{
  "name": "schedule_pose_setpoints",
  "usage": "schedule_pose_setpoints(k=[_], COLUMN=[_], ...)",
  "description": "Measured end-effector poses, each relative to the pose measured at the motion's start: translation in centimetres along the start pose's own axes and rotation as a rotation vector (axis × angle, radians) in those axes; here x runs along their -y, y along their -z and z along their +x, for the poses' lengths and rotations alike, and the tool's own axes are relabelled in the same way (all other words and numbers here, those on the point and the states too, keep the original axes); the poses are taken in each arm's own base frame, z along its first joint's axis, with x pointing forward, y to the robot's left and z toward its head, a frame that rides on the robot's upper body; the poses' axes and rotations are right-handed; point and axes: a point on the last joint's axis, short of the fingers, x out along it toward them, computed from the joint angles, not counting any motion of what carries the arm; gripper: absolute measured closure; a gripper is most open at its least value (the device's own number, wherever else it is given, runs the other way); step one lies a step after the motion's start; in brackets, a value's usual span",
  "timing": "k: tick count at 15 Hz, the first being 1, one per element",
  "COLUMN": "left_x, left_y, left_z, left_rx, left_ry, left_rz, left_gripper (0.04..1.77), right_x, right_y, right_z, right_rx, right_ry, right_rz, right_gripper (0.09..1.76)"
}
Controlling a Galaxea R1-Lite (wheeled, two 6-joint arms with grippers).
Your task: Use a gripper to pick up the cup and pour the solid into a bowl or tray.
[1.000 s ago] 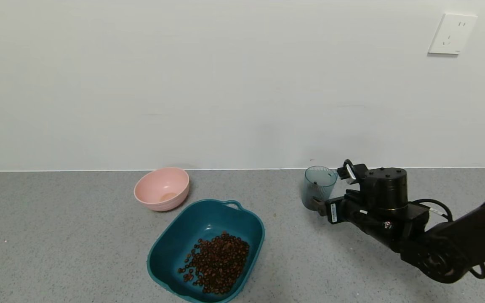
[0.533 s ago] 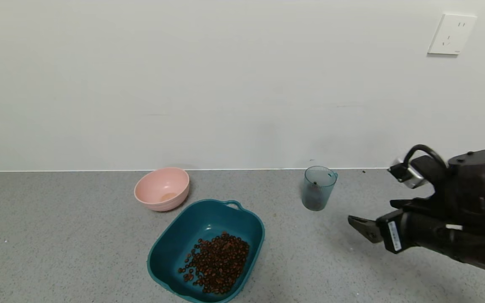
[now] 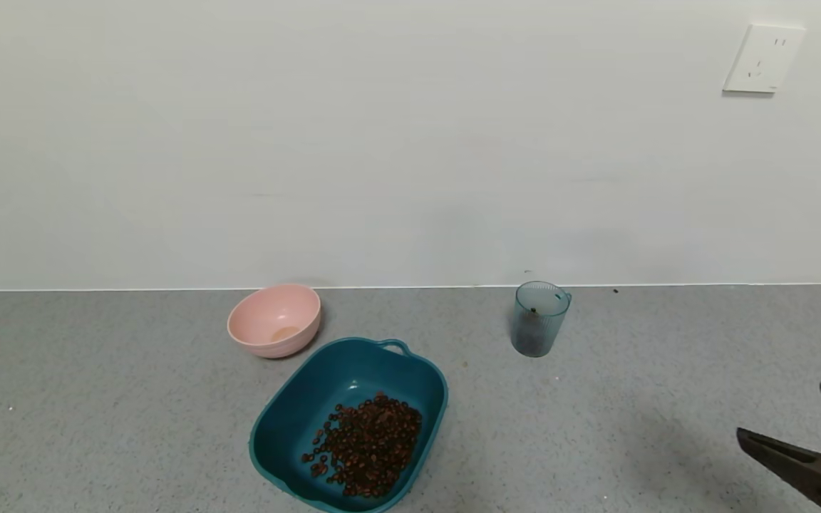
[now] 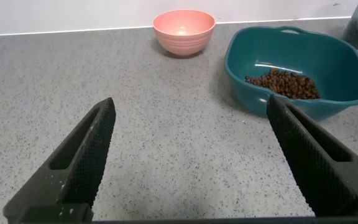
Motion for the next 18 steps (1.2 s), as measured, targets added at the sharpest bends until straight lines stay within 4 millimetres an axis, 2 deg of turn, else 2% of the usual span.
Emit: schedule_pose_setpoints(k=[3, 6, 11, 14, 18], left_x=[0.0, 0.0, 0.0, 0.0, 0.0], left_y=[0.0, 0.0, 0.0, 0.0, 0.0], left_z=[0.0, 0.0, 0.0, 0.0, 0.0], left_rx=[0.000, 0.000, 0.000, 0.000, 0.000], left_ry=[0.000, 0.000, 0.000, 0.000, 0.000], left_rz=[0.000, 0.000, 0.000, 0.000, 0.000], left_gripper=[0.06, 0.06, 0.06, 0.06, 0.06], right_x=[0.7, 1.7, 3.1, 2.9, 2.2], right_y=[1.6, 3.1, 6.0, 7.8, 9.1], right_z=[-2.4, -4.5, -8.0, -10.0, -12.1], right_rx=[0.030, 0.057, 0.158, 0.204, 0.329], right_ry=[0.011, 0.141, 0.346, 0.475, 0.472], right_rz=[-0.019, -0.020, 0.097, 0.143, 0.168], right_gripper=[0.15, 0.15, 0.15, 0.15, 0.15])
